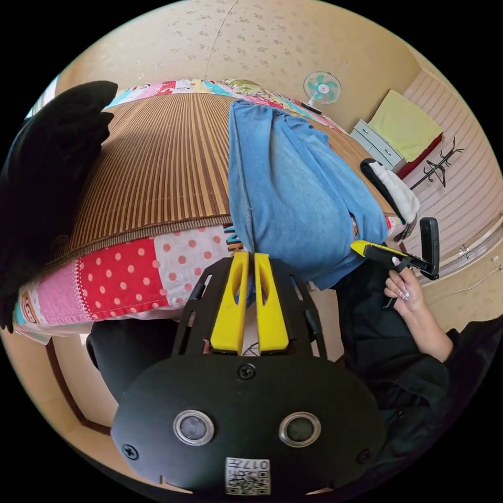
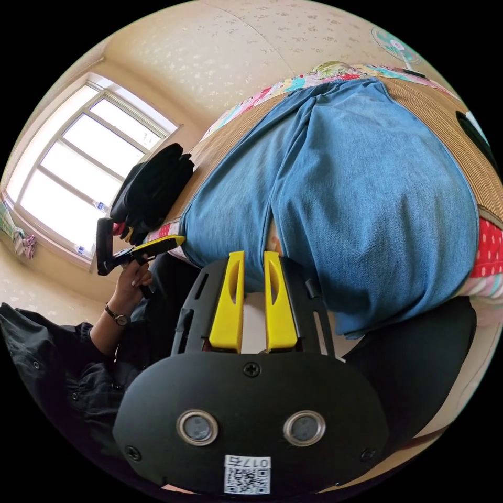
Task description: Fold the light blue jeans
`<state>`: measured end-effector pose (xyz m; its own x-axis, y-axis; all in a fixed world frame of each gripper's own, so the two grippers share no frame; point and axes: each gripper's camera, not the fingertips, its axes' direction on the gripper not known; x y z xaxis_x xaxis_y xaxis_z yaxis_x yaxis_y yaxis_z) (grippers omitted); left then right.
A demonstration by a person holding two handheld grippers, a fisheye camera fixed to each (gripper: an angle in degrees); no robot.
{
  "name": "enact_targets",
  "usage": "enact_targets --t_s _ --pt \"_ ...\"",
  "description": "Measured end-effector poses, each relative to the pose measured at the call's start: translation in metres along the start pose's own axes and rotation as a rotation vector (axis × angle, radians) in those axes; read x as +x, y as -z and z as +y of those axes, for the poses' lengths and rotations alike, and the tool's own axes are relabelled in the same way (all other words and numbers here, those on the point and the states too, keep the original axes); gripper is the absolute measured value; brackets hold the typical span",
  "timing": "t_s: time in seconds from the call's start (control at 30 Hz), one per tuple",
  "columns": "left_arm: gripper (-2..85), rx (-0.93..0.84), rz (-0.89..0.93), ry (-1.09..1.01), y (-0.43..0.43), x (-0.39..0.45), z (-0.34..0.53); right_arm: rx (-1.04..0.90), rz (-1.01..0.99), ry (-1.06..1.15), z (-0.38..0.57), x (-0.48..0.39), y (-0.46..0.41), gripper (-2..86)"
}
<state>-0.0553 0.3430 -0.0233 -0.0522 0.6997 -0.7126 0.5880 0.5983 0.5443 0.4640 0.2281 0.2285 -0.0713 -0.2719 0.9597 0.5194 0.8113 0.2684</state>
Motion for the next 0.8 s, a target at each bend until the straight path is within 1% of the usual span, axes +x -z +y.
enact_targets --t_s 0.1,0.13,0.17,0.23,0.3,0.33,0.37,0.4,0.43,0.47,0.53,0.57,0.6,0.67,0.8 --pt "0.3 -0.018 0.185 -0.01 0.012 -0.019 -0.002 -0.045 0.023 -0.013 -0.003 -0.003 -0.001 2.3" --pt "0.3 -0.031 0.292 0.022 0.014 -0.037 -0.001 -0.05 0.012 0.023 -0.004 -0.008 0.003 2.2" --pt "0.4 -0.033 0.325 0.108 0.015 -0.061 0.004 -0.051 -0.013 0.061 -0.005 -0.013 0.009 2.1" --pt "1.1 -0.039 0.326 0.216 0.015 -0.09 0.012 -0.064 -0.033 0.07 -0.008 -0.015 0.02 2.1" --pt "2.6 -0.032 0.341 0.254 0.02 -0.099 0.017 -0.056 -0.095 0.064 -0.01 -0.012 0.039 2.4" --pt "3.9 -0.023 0.312 0.258 0.026 -0.097 0.02 -0.027 -0.121 0.073 -0.01 -0.009 0.057 2.7" --pt "5.7 -0.005 0.258 0.272 0.035 -0.094 0.024 0.014 -0.101 0.068 -0.009 -0.003 0.079 3.1" --pt "6.5 0.008 0.234 0.283 0.04 -0.092 0.027 0.039 -0.071 0.056 -0.008 0.002 0.091 3.3" --pt "7.6 0.043 0.2 0.304 0.05 -0.09 0.033 0.094 0.014 0.012 -0.006 0.015 0.117 3.8" --pt "8.3 0.078 0.198 0.311 0.059 -0.088 0.039 0.15 0.114 -0.043 -0.001 0.033 0.141 4.5" --pt "8.5 0.122 0.22 0.309 0.068 -0.086 0.047 0.202 0.246 -0.146 0.005 0.064 0.17 5.9" --pt "8.5 0.14 0.238 0.305 0.071 -0.083 0.051 0.199 0.285 -0.197 0.007 0.086 0.18 7.0" --pt "8.5 0.147 0.246 0.301 0.072 -0.082 0.052 0.183 0.283 -0.212 0.008 0.096 0.182 7.4" --pt "8.5 0.163 0.278 0.271 0.074 -0.075 0.054 0.076 0.211 -0.22 0.005 0.124 0.174 8.1" --pt "8.5 0.15 0.328 0.23 0.071 -0.064 0.051 0.057 0.234 -0.186 0.004 0.118 0.168 5.0"
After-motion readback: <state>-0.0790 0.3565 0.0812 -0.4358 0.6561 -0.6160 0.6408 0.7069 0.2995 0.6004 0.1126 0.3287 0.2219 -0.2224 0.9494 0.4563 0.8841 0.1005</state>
